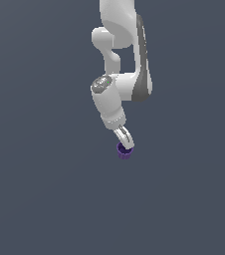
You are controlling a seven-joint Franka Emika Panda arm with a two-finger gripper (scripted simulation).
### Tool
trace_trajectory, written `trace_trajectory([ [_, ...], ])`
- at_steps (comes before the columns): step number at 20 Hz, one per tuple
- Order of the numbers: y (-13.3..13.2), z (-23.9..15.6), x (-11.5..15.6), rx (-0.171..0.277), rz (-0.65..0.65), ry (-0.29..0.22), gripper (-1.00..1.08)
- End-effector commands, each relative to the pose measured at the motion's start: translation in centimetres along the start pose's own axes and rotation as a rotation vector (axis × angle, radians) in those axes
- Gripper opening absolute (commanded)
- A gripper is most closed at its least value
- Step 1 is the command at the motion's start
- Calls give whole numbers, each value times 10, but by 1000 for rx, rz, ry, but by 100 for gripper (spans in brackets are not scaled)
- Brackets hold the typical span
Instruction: Pick up the object and move it to a goal position.
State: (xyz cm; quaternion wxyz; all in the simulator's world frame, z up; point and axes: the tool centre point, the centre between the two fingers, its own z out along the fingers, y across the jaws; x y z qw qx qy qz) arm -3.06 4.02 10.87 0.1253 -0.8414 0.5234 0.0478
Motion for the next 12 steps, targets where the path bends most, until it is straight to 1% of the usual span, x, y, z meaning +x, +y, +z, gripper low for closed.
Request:
trace_trajectory([
  [1, 3, 4, 0, 6, 65, -7, 28],
  [7, 8, 8, -1, 13, 155, -16, 28],
  [12, 9, 9, -1, 13, 165, -17, 28],
])
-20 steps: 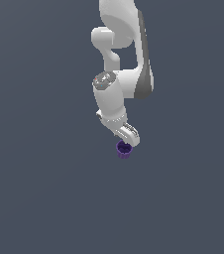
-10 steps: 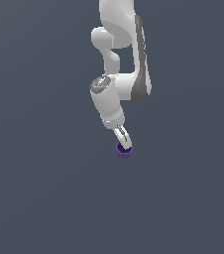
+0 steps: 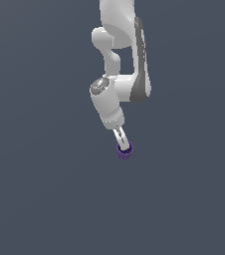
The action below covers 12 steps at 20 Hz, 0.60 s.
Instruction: Pick up the object and move it to a goal position.
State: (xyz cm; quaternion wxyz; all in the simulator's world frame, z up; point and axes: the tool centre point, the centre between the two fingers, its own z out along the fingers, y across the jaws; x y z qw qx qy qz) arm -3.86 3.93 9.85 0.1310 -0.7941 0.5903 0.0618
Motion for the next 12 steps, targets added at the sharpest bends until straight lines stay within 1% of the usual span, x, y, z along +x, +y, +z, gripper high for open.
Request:
trace_trajectory([
  [1, 0, 0, 0, 0, 0, 0, 28],
  [12, 1, 30, 0, 0, 8, 0, 28],
])
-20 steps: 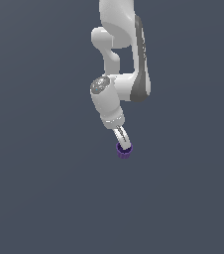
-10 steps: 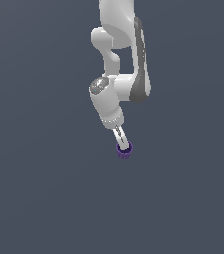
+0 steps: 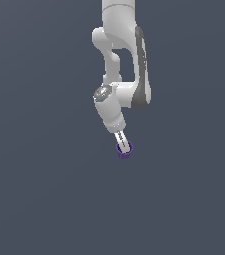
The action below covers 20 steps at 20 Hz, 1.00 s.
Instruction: Pick up the object and move it to a goal position.
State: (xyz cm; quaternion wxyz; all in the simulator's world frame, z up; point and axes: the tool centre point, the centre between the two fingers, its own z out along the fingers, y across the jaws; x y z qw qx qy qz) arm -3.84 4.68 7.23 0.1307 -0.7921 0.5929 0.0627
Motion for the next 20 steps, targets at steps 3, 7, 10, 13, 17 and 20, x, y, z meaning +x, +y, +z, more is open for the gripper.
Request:
trace_trajectory([
  [3, 0, 3, 0, 1, 1, 0, -100],
  [7, 0, 3, 0, 1, 1, 0, -100],
  [10, 0, 3, 0, 1, 1, 0, -100],
  [13, 0, 3, 0, 1, 1, 0, -100],
  [17, 3, -3, 2, 1, 1, 0, -100],
  [20, 9, -13, 6, 2, 1, 0, -100],
])
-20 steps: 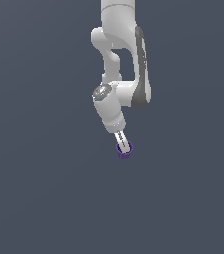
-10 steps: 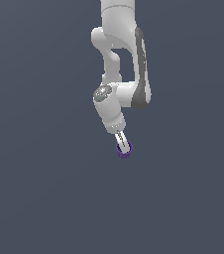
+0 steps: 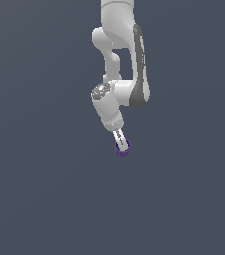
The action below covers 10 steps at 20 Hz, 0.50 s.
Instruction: Pick up the object and move it to a goal position.
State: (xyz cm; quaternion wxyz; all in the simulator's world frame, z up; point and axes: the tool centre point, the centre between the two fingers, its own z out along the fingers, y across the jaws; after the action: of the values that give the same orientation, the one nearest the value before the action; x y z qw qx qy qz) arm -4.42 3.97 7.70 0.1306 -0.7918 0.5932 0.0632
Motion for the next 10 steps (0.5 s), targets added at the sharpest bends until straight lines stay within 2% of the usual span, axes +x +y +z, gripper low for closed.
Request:
trace_trajectory([
  [1, 4, -10, 4, 2, 0, 1, -100],
  [10, 39, -70, 26, 3, 1, -1, -100],
])
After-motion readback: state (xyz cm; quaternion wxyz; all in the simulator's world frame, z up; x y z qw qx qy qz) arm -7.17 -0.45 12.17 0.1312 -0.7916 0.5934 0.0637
